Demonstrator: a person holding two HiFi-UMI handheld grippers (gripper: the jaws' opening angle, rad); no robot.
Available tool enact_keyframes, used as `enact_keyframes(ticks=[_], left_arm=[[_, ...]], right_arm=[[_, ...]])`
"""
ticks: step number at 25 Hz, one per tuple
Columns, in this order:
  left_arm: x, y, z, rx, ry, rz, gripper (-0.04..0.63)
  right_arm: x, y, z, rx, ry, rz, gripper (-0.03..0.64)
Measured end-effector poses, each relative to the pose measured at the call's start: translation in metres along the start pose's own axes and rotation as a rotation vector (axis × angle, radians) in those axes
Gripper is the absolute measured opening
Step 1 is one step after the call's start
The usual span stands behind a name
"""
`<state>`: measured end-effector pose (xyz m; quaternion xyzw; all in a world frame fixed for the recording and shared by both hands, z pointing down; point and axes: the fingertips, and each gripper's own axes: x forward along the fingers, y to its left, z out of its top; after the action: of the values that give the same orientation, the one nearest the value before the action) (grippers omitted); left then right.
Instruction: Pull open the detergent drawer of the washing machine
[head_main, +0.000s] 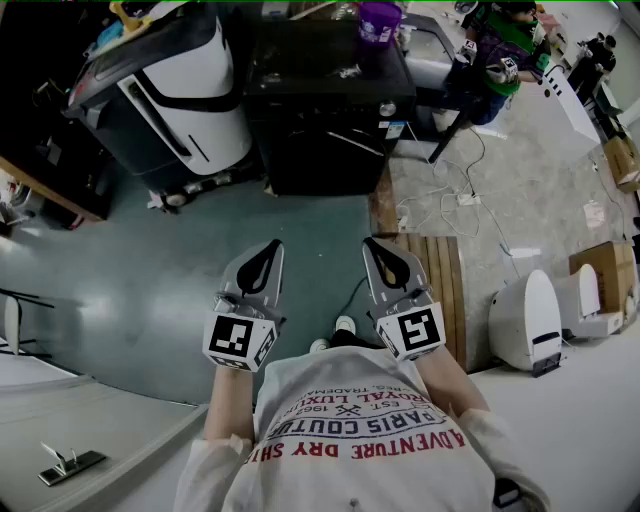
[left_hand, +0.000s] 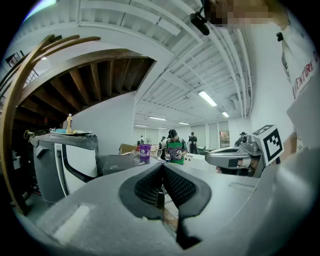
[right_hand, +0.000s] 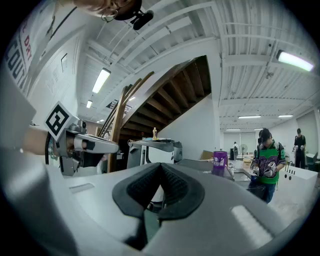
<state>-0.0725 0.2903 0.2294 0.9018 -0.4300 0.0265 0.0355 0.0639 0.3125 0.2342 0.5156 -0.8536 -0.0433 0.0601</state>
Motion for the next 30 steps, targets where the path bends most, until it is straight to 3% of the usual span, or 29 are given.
enact_keyframes(ticks=[11,14,15,17,18,30], left_arm=[[0.010,-0.007,0.000,-0.007,-0.003,-0.010,-0.002],[0.014,-0.008,0.005,-0.010,-0.042,0.008,-0.005],[0.016,-0.008,0.008,-0.017,-0.061,0.018,0.021],[0.023,-0.009,0.014,-0.046,-0.081,0.019,0.248],[0.027,-0.008,0.014,-0.061,-0.083,0.019,0.318],[0.089,-0.006,0.015,-0.064,-0.078,0.087,0.324]], right_arm=[[-0.002,-0.016,-0.003,0.033,0.002,-0.022,0.000],[-0.003,-0.021,-0.005,0.054,-0.008,-0.027,0.001],[-0.003,-0.023,-0.006,0.063,-0.013,-0.026,0.002],[-0.002,-0.029,-0.006,0.065,-0.019,-0.023,0.002],[-0.001,-0.033,-0.006,0.059,-0.020,-0.021,0.002],[0.013,-0.102,-0.016,0.034,-0.024,0.012,0.002]])
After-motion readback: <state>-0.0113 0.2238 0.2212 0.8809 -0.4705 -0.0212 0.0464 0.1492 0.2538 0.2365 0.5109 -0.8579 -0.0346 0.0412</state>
